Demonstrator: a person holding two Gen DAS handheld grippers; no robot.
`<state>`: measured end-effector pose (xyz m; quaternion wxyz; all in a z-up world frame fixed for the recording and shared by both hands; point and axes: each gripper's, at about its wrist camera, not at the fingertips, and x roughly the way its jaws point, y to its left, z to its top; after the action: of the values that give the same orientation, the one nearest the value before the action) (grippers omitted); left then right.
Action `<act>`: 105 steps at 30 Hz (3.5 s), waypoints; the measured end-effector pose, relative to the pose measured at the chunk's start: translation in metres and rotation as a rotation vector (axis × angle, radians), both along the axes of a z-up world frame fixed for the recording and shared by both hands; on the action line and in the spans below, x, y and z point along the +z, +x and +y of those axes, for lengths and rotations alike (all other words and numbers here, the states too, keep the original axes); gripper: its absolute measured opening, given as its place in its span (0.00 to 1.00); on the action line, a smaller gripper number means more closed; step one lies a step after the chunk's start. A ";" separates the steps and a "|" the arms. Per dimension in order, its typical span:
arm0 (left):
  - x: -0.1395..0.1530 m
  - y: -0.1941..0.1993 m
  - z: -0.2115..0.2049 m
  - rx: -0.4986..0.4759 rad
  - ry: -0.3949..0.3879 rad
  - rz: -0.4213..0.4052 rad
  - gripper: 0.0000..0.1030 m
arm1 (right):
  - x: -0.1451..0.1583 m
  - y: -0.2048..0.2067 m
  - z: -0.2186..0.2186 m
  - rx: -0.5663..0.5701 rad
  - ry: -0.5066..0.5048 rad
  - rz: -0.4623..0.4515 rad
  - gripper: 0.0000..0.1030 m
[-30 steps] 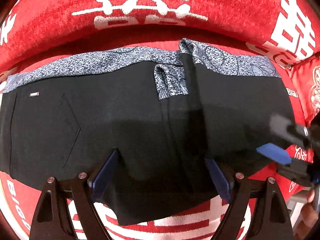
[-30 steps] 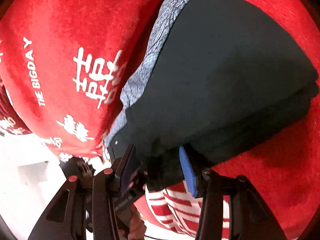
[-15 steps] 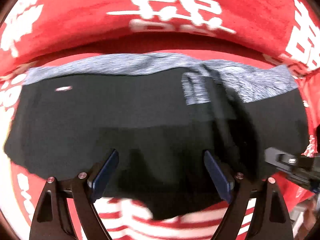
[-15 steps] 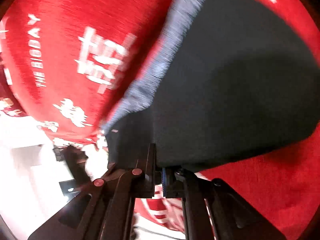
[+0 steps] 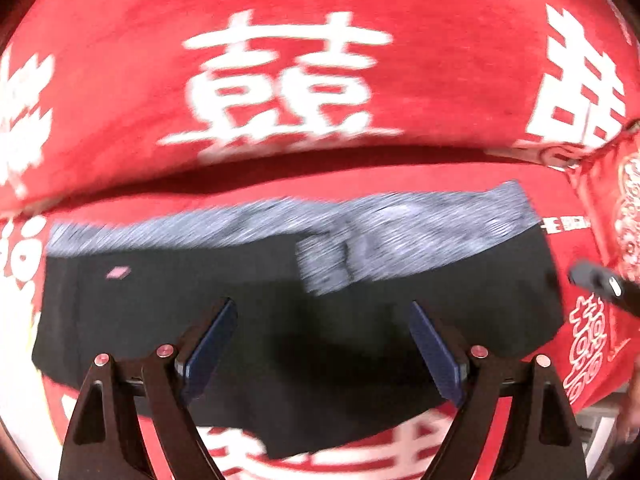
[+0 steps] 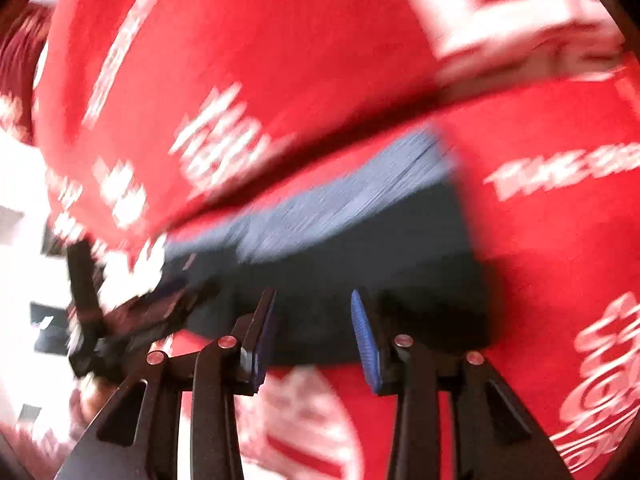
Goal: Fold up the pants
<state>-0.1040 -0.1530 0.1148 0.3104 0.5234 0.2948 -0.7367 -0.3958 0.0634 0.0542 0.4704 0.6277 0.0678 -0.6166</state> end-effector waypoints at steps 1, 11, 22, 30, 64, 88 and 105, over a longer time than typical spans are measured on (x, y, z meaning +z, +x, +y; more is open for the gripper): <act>-0.003 -0.013 0.002 -0.018 0.005 0.008 0.85 | -0.009 -0.013 -0.003 -0.022 0.021 -0.006 0.40; -0.057 -0.039 0.030 -0.081 0.035 -0.063 0.86 | -0.051 0.000 -0.018 0.084 0.156 0.039 0.30; -0.025 0.036 0.029 0.136 0.085 -0.190 0.86 | -0.028 0.013 -0.003 0.133 0.197 0.023 0.49; -0.008 0.100 0.041 0.284 0.088 -0.248 0.86 | -0.016 0.046 0.016 0.253 0.232 0.065 0.52; -0.050 0.281 -0.060 0.407 0.194 -0.202 0.86 | -0.038 0.285 -0.109 0.480 0.344 0.099 0.70; -0.069 0.306 -0.097 0.409 0.218 -0.173 0.86 | -0.066 0.292 -0.105 0.471 0.417 0.085 0.70; -0.087 0.379 -0.128 0.612 0.365 0.364 0.86 | -0.075 0.297 -0.106 0.514 0.407 0.105 0.74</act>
<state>0.2749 -0.2806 0.0282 0.3602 0.3186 0.6134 -0.6265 -0.0984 -0.0423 -0.0205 0.4713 0.6386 0.3700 -0.4828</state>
